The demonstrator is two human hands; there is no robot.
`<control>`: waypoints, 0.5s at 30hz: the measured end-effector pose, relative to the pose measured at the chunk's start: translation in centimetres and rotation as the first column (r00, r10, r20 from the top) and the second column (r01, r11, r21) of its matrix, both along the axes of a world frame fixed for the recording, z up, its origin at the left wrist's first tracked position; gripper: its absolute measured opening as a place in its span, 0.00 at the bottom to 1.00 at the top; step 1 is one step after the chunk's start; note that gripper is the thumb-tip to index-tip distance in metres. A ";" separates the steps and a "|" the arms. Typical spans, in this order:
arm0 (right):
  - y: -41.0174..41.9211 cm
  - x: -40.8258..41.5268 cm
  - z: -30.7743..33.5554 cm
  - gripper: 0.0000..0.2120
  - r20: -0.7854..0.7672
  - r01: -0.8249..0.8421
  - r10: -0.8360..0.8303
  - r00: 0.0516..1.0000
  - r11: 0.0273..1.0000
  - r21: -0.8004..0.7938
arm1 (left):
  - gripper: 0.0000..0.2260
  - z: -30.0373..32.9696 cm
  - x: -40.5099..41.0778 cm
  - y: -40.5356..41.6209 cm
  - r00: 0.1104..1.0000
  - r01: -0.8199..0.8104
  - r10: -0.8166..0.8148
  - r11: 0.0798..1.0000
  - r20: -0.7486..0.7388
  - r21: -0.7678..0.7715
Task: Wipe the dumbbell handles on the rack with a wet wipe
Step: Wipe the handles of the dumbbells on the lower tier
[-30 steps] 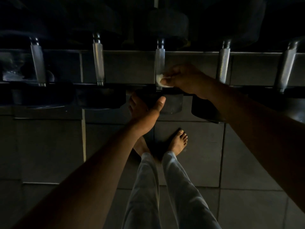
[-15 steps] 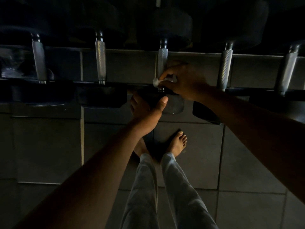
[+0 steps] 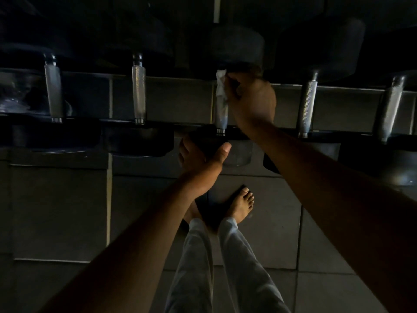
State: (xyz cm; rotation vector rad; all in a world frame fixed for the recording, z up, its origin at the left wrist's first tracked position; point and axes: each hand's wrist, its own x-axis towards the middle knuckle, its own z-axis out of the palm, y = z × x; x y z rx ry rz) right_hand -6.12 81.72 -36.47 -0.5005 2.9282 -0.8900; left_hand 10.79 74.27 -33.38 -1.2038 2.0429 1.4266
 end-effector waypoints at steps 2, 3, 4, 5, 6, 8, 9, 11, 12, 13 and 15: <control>0.2 0.2 -0.2 0.13 0.013 -0.065 0.065 0.998 0.998 -0.025 | 0.51 -0.1 0.0 0.0 1.000 0.003 -0.003 1.000 0.004 0.002; 0.4 0.2 -0.2 0.13 0.021 -0.083 0.083 0.996 0.996 -0.024 | 0.51 -0.1 0.0 0.0 1.000 0.001 -0.001 1.000 0.004 0.002; 0.5 0.3 -0.3 0.13 0.027 -0.088 0.089 0.996 0.996 -0.015 | 0.52 -0.1 0.1 0.1 1.000 -0.001 0.001 1.000 0.004 0.000; 0.6 0.2 -0.2 0.13 0.023 -0.083 0.083 0.996 0.997 0.008 | 0.52 -0.1 0.1 0.1 1.000 -0.001 0.001 1.000 0.003 -0.002; 0.5 0.2 -0.1 0.12 0.011 -0.076 0.075 0.997 0.996 0.038 | 0.52 -0.1 0.2 0.1 1.000 0.001 -0.001 1.000 0.003 -0.001; 0.1 0.0 0.2 0.12 -0.031 -0.082 0.086 0.996 0.992 0.093 | 0.51 -0.1 0.2 0.1 1.000 0.001 -0.001 1.000 -0.001 0.006; -0.4 -0.2 0.3 0.13 -0.040 -0.099 0.104 0.994 0.988 0.117 | 0.51 -0.1 0.2 0.1 1.000 -0.004 0.004 1.000 -0.004 0.004; -1.4 -0.5 0.4 0.14 -0.047 -0.139 0.152 0.987 0.970 0.199 | 0.51 -0.1 0.2 0.1 1.000 -0.012 0.012 1.000 -0.008 -0.009; -1.8 -0.6 0.3 0.14 -0.053 -0.159 0.176 0.983 0.959 0.236 | 0.51 -0.1 0.1 0.2 1.000 -0.015 0.015 1.000 -0.012 -0.015; -2.2 -0.8 0.1 0.14 -0.060 -0.179 0.202 0.978 0.946 0.270 | 0.50 -0.2 0.1 0.2 1.000 -0.019 0.019 1.000 -0.015 -0.017; -3.1 -0.9 -0.1 0.14 -0.058 -0.218 0.251 0.966 0.918 0.332 | 0.50 -0.3 0.1 0.2 1.000 -0.024 0.024 1.000 -0.013 -0.015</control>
